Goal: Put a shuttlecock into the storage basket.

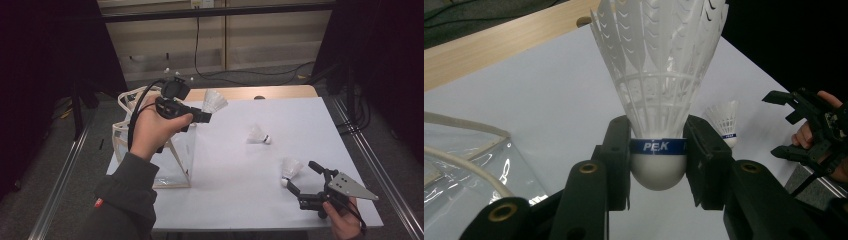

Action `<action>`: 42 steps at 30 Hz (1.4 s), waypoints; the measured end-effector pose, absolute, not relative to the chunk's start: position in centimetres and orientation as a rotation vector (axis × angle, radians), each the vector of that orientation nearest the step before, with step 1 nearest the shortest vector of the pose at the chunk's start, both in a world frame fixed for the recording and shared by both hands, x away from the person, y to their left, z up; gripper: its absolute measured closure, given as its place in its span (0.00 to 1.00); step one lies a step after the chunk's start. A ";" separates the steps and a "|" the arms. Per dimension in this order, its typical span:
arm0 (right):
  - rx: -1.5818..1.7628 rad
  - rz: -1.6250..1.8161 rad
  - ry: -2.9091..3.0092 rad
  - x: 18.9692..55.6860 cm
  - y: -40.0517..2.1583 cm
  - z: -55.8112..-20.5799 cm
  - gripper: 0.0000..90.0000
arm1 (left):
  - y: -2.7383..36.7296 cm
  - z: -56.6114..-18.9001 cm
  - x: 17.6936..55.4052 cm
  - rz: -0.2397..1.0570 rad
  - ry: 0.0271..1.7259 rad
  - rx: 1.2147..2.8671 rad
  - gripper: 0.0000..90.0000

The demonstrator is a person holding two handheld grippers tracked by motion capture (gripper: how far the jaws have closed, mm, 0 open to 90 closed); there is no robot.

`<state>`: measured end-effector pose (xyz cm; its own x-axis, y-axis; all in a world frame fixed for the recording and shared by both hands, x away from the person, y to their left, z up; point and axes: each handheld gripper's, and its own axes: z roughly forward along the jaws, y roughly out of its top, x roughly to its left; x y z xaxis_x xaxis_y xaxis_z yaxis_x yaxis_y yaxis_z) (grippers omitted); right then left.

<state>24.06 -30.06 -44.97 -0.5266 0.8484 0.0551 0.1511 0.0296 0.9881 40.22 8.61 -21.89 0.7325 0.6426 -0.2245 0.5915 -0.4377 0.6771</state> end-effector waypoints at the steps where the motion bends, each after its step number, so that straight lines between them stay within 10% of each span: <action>1: 1.018 1.544 1.731 24.1 -30.1 -45.0 0.00 | 8.7 -21.8 40.3 0.084 0.931 2.155 0.73; 42: 1.006 1.536 1.738 24.0 -30.1 -44.9 0.00 | 12.7 -20.6 42.0 0.179 1.044 2.085 0.73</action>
<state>23.99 -30.10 -44.93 -0.5301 0.8468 0.0441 0.1480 0.0412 0.9881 42.00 12.69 -20.59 0.6525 0.7295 -0.2052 0.6191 -0.3570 0.6995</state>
